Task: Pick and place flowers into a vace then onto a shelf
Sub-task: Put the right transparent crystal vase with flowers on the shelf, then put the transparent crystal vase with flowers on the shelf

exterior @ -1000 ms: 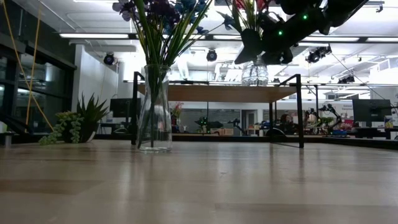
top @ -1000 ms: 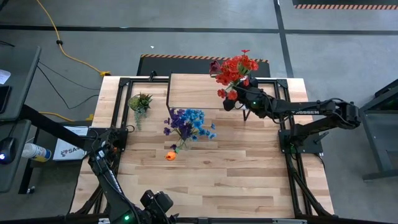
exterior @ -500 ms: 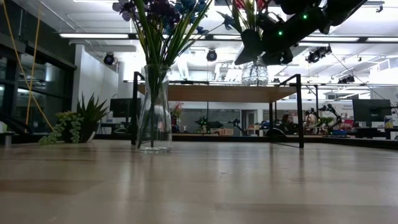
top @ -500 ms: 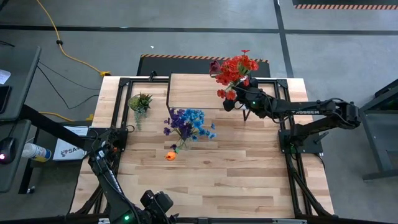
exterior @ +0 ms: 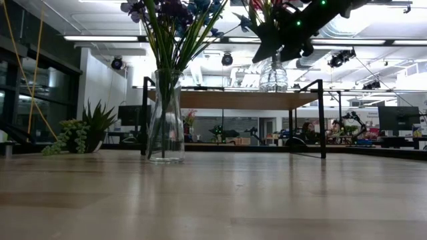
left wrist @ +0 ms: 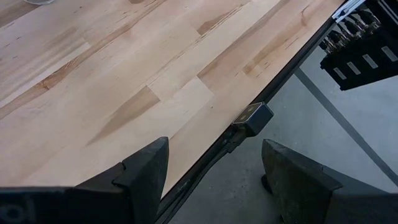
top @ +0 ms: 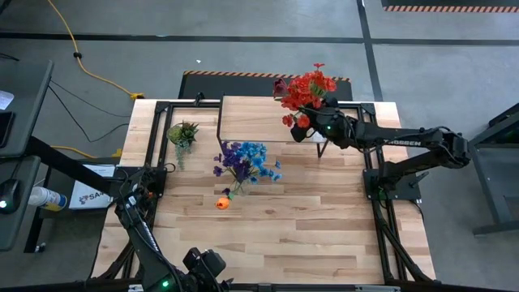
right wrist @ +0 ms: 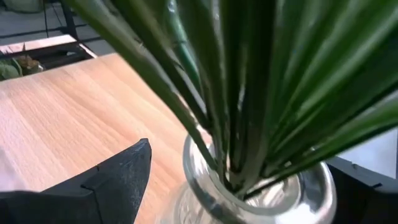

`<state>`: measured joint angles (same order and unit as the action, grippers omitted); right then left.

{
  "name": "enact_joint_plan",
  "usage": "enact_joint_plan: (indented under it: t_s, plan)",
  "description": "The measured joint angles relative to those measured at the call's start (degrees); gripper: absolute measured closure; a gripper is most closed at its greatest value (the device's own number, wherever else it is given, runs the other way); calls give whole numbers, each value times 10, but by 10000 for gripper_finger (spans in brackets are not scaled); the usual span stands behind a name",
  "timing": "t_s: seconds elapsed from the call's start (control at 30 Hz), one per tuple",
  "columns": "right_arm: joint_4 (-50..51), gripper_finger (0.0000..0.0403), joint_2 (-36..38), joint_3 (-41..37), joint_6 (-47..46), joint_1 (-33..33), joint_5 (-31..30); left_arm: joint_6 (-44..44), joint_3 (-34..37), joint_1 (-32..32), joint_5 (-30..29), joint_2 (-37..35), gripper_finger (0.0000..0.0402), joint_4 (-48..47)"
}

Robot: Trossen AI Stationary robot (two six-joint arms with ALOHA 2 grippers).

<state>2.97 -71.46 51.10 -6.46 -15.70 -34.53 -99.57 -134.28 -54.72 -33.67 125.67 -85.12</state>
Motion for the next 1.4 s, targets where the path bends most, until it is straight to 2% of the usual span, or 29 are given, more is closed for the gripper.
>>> enact_joint_plan:
  t_s: [0.13,0.4,0.67,0.87,1.2,1.4]
  plan:
    - [32,48,0,7,-22,0,0,0,0,0,0,0,110,0]
    - [33,51,0,7,-40,9,2,0,0,0,0,0,110,1]
    - [52,51,7,7,-43,51,-54,0,0,0,0,0,110,1]
    - [114,51,44,7,-66,65,-96,2,0,0,0,0,110,1]
    - [207,51,91,5,-104,65,-100,3,0,0,0,0,110,1]
    - [221,51,128,5,-101,74,-85,3,0,0,0,0,110,1]
